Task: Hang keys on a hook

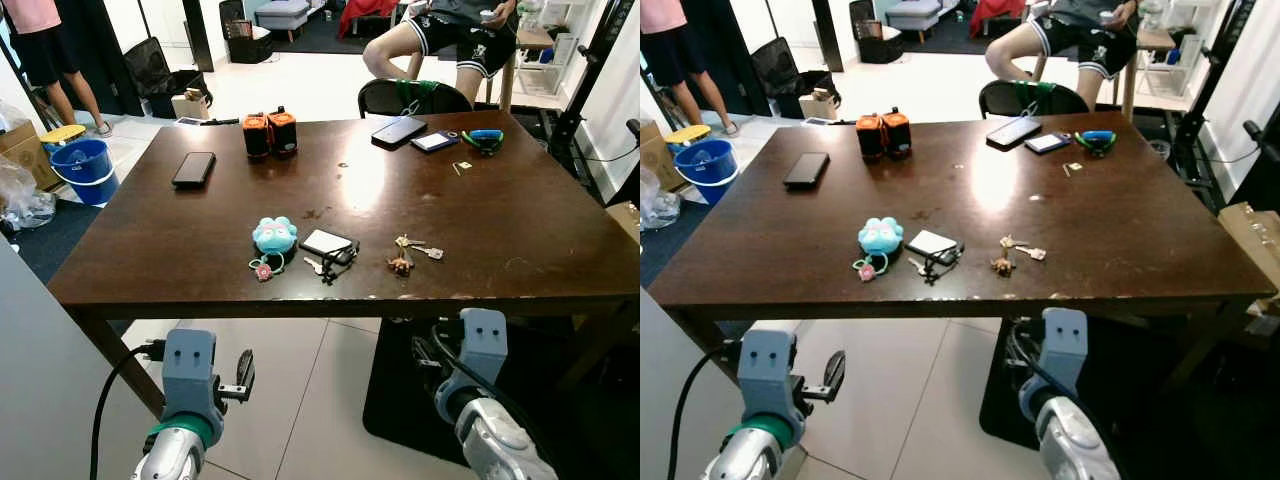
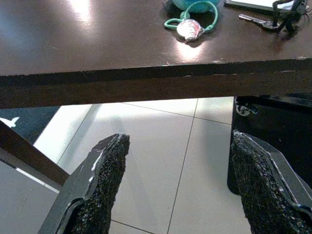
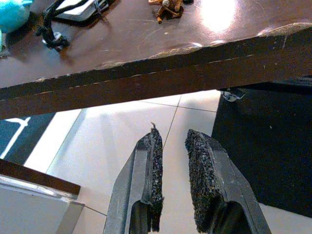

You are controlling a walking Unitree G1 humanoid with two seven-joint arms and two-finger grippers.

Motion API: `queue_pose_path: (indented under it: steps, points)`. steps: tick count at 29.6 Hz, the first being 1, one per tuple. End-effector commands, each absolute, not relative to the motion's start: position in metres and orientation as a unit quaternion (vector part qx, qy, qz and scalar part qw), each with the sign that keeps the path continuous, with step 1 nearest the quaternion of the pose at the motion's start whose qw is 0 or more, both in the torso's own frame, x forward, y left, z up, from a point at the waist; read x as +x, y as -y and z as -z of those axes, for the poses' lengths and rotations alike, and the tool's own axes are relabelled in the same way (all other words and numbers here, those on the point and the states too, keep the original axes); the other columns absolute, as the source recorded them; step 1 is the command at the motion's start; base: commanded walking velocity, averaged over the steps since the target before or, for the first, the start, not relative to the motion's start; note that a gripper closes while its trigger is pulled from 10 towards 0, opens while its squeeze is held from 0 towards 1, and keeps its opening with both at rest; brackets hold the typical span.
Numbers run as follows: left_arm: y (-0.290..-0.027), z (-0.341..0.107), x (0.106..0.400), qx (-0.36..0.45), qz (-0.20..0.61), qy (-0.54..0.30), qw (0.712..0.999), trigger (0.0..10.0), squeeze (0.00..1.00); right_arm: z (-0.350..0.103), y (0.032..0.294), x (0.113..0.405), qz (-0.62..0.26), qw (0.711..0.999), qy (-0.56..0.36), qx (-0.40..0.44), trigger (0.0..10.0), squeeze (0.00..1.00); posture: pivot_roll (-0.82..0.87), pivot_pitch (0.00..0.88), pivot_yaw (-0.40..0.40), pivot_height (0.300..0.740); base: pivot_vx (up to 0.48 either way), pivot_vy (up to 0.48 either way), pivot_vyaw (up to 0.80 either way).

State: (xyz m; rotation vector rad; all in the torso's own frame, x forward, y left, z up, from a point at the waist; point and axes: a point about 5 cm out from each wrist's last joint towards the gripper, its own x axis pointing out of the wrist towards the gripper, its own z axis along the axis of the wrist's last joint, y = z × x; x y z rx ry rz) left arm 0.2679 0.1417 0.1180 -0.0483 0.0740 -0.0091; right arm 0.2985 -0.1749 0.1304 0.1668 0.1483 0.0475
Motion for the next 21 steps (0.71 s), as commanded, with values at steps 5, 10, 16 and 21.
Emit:
queue_pose_path:
  steps: [5,10,16,21]
  points:
    - [-0.1469,-0.1112,0.2659,-0.022,-0.001,-0.055,0.998,10.0,0.0,-0.1283,0.1715,0.2959,-0.027,0.992,-0.08,0.09,10.0,0.0,-0.26,0.155,0.164,0.74,0.0,0.0,0.0]
    - [-0.1474,-0.1111,0.2666,-0.021,0.0,-0.055,0.998,10.0,0.0,-0.1281,0.1709,0.2966,-0.027,0.992,-0.081,0.091,10.0,0.0,-0.26,0.154,0.166,0.74,0.0,0.0,0.0]
    - [-0.1475,-0.111,0.2667,-0.021,0.001,-0.055,0.998,10.0,0.0,-0.1281,0.1708,0.2966,-0.027,0.992,-0.081,0.091,10.0,0.0,-0.26,0.154,0.166,0.74,0.0,0.0,0.0]
    - [-0.1474,-0.1106,0.2664,-0.019,0.001,-0.056,0.998,10.0,0.0,-0.1277,0.1708,0.2964,-0.027,0.992,-0.081,0.091,10.0,0.0,-0.26,0.138,0.168,0.74,0.0,0.0,0.0]
